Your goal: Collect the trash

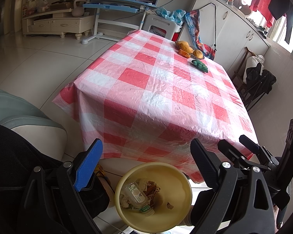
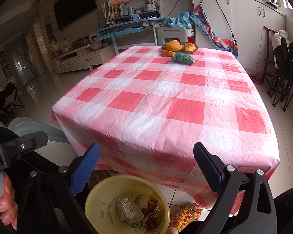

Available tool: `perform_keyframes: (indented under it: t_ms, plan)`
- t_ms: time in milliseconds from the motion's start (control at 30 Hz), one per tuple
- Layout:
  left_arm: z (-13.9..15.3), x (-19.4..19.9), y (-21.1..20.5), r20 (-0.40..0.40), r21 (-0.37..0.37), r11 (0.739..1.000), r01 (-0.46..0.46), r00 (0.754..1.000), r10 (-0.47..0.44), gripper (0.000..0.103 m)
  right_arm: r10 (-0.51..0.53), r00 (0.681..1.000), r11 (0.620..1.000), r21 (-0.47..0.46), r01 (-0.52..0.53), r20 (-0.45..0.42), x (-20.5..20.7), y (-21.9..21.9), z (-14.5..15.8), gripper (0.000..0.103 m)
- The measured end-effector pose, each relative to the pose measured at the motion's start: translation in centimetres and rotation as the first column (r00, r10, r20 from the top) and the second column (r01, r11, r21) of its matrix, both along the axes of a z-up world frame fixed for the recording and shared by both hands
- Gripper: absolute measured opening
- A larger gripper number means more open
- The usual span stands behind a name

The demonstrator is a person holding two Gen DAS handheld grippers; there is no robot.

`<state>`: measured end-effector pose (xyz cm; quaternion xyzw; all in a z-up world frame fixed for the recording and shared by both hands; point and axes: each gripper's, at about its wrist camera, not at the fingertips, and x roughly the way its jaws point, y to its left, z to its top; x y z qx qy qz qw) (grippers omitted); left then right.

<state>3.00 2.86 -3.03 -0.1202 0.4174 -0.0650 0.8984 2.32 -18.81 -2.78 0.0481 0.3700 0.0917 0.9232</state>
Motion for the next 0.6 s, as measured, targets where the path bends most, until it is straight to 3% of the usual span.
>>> perform_keyframes:
  t_ms: [600]
  plan:
    - [0.01, 0.05, 0.13, -0.002, 0.004, 1.0, -0.001, 1.0, 0.001, 0.088, 0.001, 1.0, 1.0, 0.0, -0.001, 0.0, 0.0, -0.01, 0.01, 0.093]
